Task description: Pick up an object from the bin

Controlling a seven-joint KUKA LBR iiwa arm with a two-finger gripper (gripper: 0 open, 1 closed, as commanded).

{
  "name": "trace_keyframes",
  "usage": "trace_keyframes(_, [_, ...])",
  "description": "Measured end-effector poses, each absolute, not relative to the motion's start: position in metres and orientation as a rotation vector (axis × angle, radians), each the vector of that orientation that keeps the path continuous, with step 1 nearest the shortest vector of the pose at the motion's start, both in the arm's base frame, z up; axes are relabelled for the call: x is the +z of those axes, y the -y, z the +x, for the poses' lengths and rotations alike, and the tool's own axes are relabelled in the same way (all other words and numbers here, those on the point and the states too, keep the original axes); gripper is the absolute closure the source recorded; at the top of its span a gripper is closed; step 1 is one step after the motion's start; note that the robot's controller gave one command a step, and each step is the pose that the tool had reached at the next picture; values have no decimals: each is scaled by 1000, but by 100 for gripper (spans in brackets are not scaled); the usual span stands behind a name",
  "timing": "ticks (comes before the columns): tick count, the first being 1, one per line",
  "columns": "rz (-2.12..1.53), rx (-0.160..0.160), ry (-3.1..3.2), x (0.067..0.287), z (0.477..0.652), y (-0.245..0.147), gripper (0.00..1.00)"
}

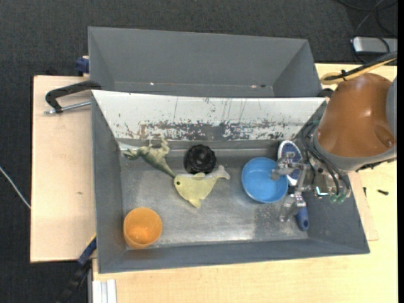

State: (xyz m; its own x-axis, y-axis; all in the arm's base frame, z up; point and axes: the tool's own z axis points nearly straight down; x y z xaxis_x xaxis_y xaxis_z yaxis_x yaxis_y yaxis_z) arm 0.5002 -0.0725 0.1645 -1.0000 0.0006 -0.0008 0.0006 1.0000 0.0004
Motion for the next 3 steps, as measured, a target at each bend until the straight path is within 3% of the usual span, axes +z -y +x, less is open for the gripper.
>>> trace_keyframes(1, [299,2,-3121,72,552,40,0])
trace_keyframes(3, [299,0,-3123,75,555,40,0])
